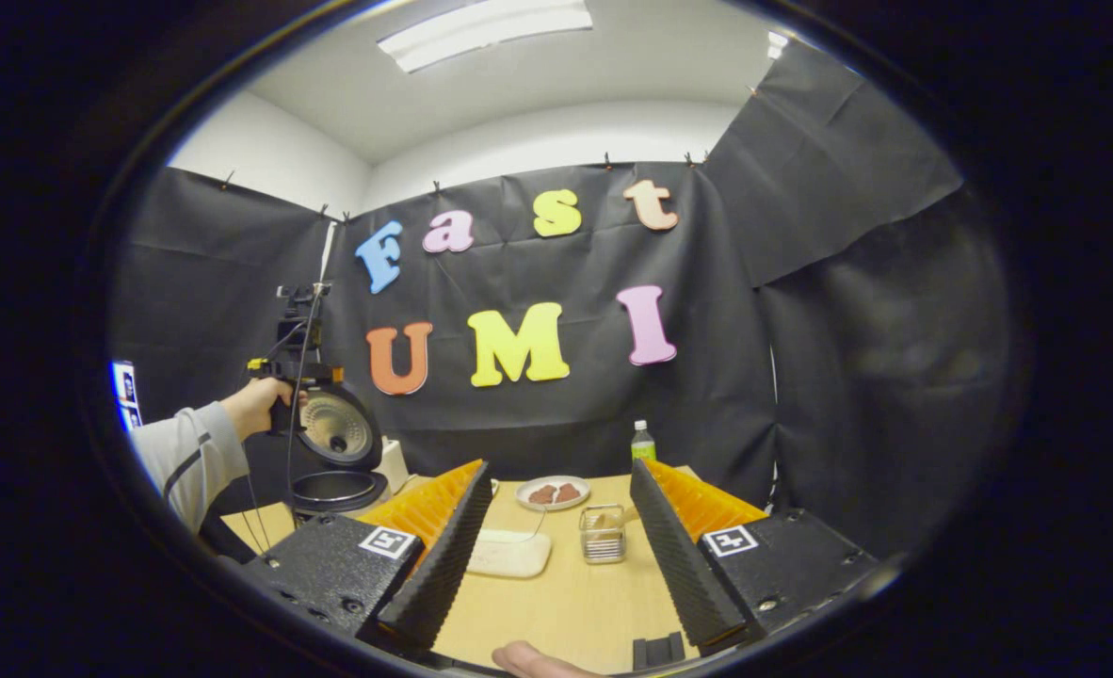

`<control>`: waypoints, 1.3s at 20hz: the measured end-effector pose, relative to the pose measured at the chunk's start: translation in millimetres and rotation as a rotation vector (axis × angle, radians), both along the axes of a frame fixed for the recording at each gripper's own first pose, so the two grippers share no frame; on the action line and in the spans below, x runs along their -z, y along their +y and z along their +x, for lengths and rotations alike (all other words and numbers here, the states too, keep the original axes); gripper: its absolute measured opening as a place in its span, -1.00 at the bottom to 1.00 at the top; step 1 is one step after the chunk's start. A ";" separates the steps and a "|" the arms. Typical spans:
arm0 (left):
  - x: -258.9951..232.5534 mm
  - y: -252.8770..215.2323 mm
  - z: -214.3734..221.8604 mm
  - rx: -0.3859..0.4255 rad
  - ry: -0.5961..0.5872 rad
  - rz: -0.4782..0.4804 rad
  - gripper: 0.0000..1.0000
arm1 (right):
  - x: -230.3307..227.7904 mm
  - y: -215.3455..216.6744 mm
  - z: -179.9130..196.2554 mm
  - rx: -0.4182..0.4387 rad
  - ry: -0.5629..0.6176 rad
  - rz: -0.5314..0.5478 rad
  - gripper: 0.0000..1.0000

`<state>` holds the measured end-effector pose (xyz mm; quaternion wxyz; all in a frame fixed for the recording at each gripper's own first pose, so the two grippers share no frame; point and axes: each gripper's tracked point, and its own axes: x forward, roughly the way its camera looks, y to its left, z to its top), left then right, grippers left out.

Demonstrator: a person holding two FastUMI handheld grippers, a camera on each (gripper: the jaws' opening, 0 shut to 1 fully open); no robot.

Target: Close the left gripper, press the button to open the rice cooker; take a wooden spoon from the chopstick holder with the right hand, scoop a spoonful of rice and pour it into the rice cooker, then put the wooden spoon back into the chopstick holder.

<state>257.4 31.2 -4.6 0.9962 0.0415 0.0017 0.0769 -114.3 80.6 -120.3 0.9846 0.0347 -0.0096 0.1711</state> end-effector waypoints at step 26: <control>153.6 -6.3 -74.8 0.040 0.385 -0.120 1.00 | -9.6 5.6 -11.8 0.007 -0.023 -0.008 0.92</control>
